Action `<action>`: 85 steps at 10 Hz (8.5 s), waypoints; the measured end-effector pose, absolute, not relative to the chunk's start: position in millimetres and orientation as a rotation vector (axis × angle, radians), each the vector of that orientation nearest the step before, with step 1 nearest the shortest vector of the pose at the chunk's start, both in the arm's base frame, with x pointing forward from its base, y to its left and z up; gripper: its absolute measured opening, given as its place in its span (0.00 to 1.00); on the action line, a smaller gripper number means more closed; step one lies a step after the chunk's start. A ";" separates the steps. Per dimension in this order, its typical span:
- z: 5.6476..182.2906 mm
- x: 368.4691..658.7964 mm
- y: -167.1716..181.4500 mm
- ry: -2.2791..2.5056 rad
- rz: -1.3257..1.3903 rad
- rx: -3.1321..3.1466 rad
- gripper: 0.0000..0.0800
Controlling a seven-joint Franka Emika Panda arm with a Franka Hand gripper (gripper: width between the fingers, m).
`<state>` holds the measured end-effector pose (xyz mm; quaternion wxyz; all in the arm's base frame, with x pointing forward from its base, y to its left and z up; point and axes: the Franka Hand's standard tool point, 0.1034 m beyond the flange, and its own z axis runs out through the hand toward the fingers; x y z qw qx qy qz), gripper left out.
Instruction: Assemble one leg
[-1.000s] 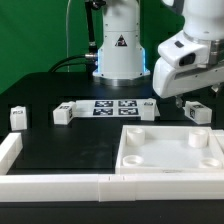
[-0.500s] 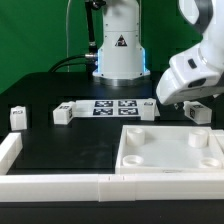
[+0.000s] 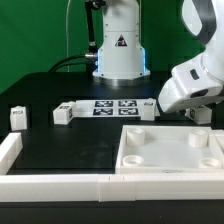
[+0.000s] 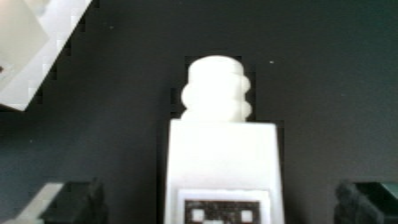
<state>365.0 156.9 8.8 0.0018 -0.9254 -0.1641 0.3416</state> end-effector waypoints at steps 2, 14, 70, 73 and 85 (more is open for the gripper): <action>8.1 364.8 156.7 -0.518 1.069 -2.903 0.80; 83.6 375.7 144.3 -0.575 1.147 -2.890 0.36; 53.6 606.2 98.6 -0.518 -0.859 -2.900 0.45; 52.9 605.8 98.7 -0.518 -0.855 -2.901 0.79; 91.8 616.2 104.0 -0.540 -0.808 -2.912 0.81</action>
Offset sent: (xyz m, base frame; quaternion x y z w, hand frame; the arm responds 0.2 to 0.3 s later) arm 0.0000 0.0000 0.0000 0.0000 0.0000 0.0000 1.0000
